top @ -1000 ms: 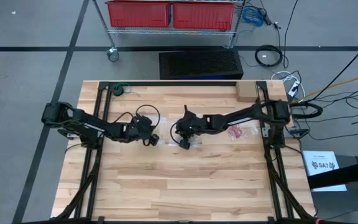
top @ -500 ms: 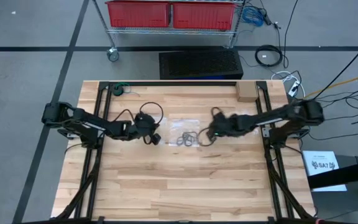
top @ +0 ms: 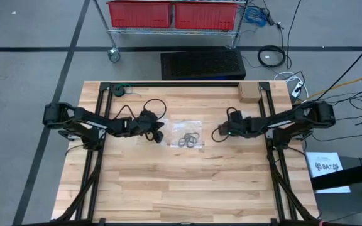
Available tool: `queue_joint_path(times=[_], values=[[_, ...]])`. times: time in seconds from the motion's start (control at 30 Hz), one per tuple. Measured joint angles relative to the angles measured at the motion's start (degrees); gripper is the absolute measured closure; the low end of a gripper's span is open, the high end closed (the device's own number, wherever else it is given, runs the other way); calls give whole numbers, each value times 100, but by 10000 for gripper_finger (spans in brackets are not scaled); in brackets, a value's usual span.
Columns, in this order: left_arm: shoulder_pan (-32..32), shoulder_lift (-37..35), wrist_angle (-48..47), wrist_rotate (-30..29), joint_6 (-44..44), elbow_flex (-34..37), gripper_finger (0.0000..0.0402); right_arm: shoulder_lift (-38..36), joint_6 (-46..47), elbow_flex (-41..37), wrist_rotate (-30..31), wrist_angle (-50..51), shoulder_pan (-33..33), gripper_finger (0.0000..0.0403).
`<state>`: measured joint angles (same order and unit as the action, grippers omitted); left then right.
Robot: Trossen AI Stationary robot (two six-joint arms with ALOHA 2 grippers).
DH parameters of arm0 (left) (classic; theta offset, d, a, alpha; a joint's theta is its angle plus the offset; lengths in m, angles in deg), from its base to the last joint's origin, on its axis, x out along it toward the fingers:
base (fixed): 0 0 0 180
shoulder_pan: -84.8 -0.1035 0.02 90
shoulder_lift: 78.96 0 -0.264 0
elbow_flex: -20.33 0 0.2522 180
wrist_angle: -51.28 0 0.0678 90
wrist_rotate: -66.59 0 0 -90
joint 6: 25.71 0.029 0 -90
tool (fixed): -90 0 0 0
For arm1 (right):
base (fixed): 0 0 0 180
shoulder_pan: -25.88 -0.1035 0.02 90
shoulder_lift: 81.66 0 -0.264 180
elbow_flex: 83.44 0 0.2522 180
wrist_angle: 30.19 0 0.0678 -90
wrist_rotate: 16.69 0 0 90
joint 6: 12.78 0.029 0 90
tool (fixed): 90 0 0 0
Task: Sort rubber bands
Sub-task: Adjust the zip bags on the table by aligning them
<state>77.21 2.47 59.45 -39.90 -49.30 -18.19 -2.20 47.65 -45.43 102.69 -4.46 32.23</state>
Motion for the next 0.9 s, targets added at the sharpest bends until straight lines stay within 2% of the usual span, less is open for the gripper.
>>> queue_joint_path(times=[0.17,0.3,0.63,0.9], values=[[-28,0,-24,12,1,0,402,-37,-1658,-2,-1460,-869,-293,403],[-28,0,-26,20,2,0,402,-42,-2209,3,-2195,-924,-608,403],[-28,0,-68,22,34,0,401,-44,-2609,7,-3173,-675,-1049,403],[-28,0,-59,22,13,0,402,-436,-2619,204,-3147,-513,-1048,403]])
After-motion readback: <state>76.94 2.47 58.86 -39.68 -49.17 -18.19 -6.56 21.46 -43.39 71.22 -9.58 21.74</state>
